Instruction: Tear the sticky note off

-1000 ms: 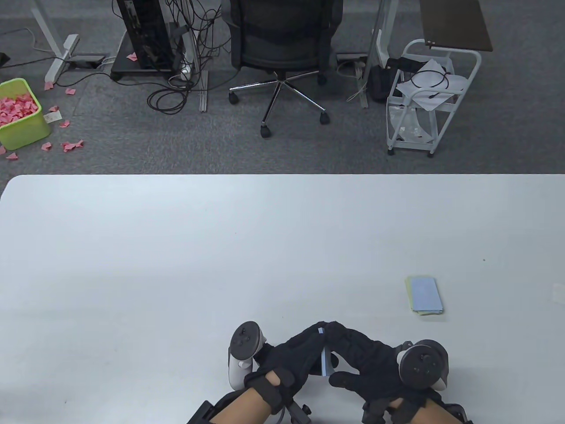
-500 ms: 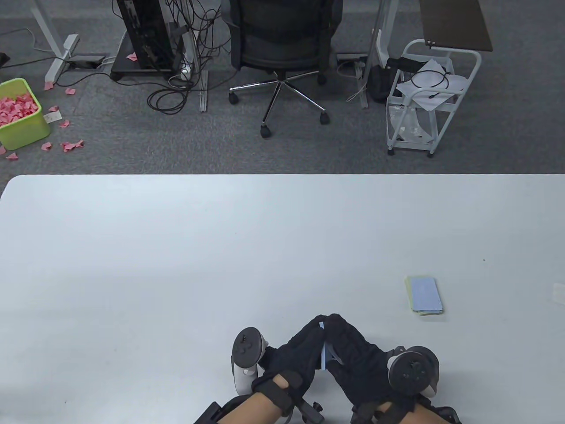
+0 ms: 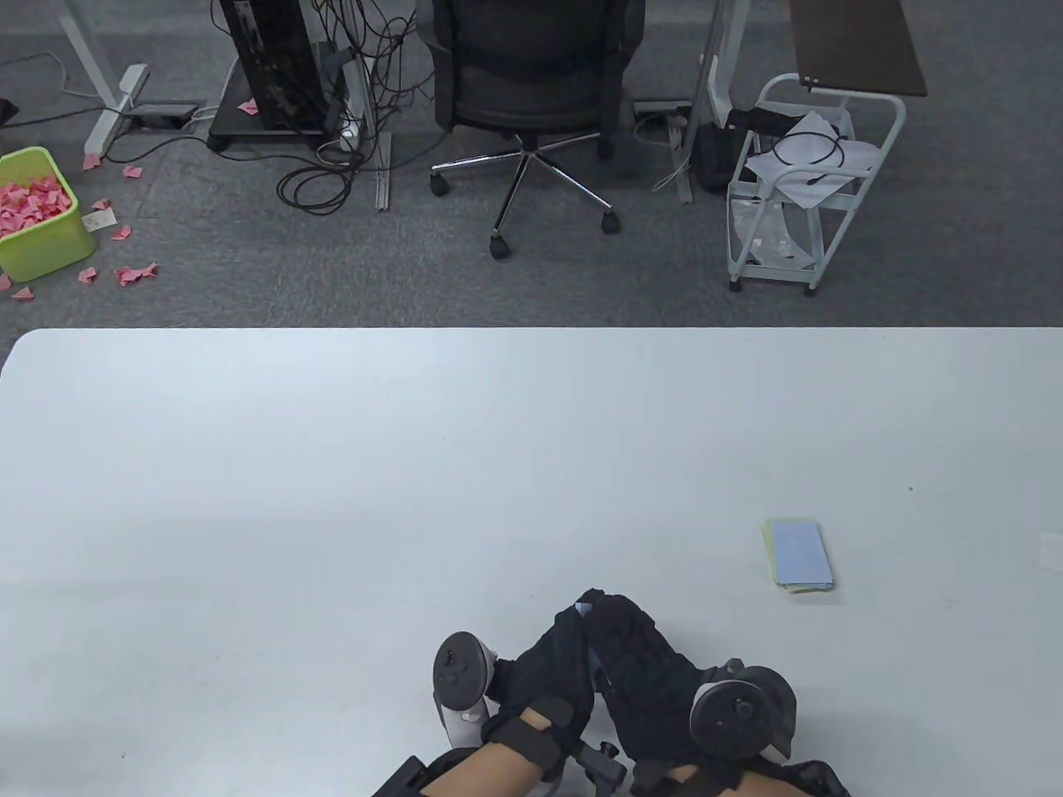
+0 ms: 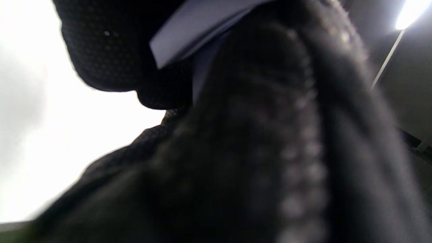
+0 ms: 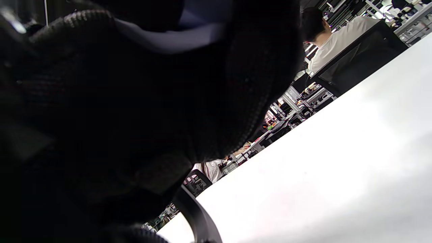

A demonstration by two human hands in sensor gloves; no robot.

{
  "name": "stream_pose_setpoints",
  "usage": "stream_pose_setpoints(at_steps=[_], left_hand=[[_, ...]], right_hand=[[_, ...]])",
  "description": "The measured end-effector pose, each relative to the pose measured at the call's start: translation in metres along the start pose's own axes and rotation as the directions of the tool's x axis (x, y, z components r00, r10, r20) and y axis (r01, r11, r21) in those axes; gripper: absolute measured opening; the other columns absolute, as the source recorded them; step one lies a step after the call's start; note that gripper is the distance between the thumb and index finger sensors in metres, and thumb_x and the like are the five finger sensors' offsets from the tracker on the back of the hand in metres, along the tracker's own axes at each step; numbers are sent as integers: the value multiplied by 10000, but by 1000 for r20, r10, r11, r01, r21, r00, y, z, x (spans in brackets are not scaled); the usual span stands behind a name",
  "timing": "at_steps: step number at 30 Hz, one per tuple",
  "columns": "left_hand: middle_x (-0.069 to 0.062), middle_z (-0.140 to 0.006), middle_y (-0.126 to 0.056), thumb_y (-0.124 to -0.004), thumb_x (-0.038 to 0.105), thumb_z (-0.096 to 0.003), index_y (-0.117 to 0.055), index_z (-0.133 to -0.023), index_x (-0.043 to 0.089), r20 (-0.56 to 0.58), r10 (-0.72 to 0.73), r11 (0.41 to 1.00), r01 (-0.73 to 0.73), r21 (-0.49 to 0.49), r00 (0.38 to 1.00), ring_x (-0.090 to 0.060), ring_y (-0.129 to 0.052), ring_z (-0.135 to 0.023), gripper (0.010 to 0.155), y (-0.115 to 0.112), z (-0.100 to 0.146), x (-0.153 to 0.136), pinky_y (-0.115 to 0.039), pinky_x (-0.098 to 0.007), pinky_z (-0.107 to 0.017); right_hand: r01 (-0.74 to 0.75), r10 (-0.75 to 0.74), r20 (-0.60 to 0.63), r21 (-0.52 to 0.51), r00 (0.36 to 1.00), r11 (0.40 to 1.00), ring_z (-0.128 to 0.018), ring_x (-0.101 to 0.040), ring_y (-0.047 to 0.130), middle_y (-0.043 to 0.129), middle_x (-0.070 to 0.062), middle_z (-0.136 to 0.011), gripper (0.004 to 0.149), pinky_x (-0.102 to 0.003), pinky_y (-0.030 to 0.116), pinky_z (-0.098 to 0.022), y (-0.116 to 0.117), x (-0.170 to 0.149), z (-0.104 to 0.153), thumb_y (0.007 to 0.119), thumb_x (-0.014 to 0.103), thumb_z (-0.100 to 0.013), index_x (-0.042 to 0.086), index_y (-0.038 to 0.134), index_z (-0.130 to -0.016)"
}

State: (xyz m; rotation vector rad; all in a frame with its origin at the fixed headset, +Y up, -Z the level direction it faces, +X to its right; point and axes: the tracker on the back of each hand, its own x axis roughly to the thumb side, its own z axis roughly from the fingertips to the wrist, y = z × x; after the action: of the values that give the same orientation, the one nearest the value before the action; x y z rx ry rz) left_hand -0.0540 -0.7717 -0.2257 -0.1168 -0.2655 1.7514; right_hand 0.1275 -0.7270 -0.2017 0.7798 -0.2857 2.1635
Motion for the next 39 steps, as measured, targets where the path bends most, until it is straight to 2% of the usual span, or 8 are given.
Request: stream_pose_setpoints(at_steps=[10, 17, 23, 25, 27, 35, 38, 39], left_hand=[[-301, -948, -811, -498, 478, -631, -582, -1080, -104, -26, 65, 998, -65, -25, 998, -412, -1018, -632, 739, 3, -3, 4, -924, -542, -457], [-246, -937, -855, -502, 490, -646, -608, -1079, -82, -86, 143, 988, -147, -38, 986, -363, -1028, -641, 726, 14, -6, -1, -909, -538, -481], [-241, -941, -851, -513, 490, -648, -600, -1082, -87, -121, 167, 986, -169, -7, 979, -370, -1023, -658, 727, 27, -6, -4, -903, -542, -491], [-251, -949, -837, -514, 489, -650, -590, -1087, -90, -130, 175, 984, -175, 6, 976, -381, -1013, -667, 729, 32, -5, -6, -894, -547, -496], [-257, -955, -828, -514, 493, -650, -584, -1090, -91, -124, 159, 987, -158, 18, 979, -385, -1008, -675, 734, 39, -3, -4, -890, -549, -499], [-260, -970, -809, -508, 497, -651, -577, -1096, -86, -105, 149, 989, -146, 36, 983, -392, -993, -689, 737, 53, -1, 4, -875, -553, -509], [-259, -972, -807, -506, 497, -652, -573, -1099, -86, -96, 146, 989, -144, 28, 985, -393, -989, -694, 737, 55, -2, 7, -873, -553, -513], [-258, -973, -805, -505, 498, -653, -572, -1099, -82, -89, 145, 989, -143, 30, 985, -391, -990, -694, 735, 55, -2, 9, -873, -552, -514]], right_hand=[[55, -54, 30, -27, 998, 998, -981, -322, 459, 462, -81, -1036, 514, -493, 453, -723, -6, 0, 1, 669, 325, -521, 171, 517, -988], [121, -119, 57, -41, 991, 992, -976, -314, 516, 493, -62, -1036, 512, -465, 538, -722, -14, 0, 2, 673, 336, -507, 197, 540, -981], [331, -329, 34, -89, 944, 939, -928, -320, 696, 606, -64, -1014, 494, -449, 659, -688, -34, -12, 7, 680, 346, -495, 213, 594, -963], [345, -352, -6, -184, 936, 920, -873, -310, 795, 677, -65, -982, 479, -429, 734, -650, -43, -19, 9, 716, 326, -483, 217, 640, -944], [386, -411, -86, -211, 908, 898, -839, -303, 850, 710, -74, -960, 471, -426, 772, -624, -56, -32, 9, 760, 262, -475, 213, 662, -933], [278, -323, -317, -180, 892, 944, -782, -333, 908, 755, -113, -936, 450, -456, 802, -582, -85, -71, 11, 795, 153, -461, 194, 740, -905], [103, -146, -330, -144, 933, 984, -797, -350, 887, 751, -117, -943, 442, -473, 776, -597, -100, -81, 11, 795, 137, -460, 194, 762, -897], [-21, -22, -319, -132, 948, 991, -798, -342, 889, 759, -111, -939, 440, -469, 777, -598, -109, -85, 11, 795, 142, -457, 200, 769, -893]])
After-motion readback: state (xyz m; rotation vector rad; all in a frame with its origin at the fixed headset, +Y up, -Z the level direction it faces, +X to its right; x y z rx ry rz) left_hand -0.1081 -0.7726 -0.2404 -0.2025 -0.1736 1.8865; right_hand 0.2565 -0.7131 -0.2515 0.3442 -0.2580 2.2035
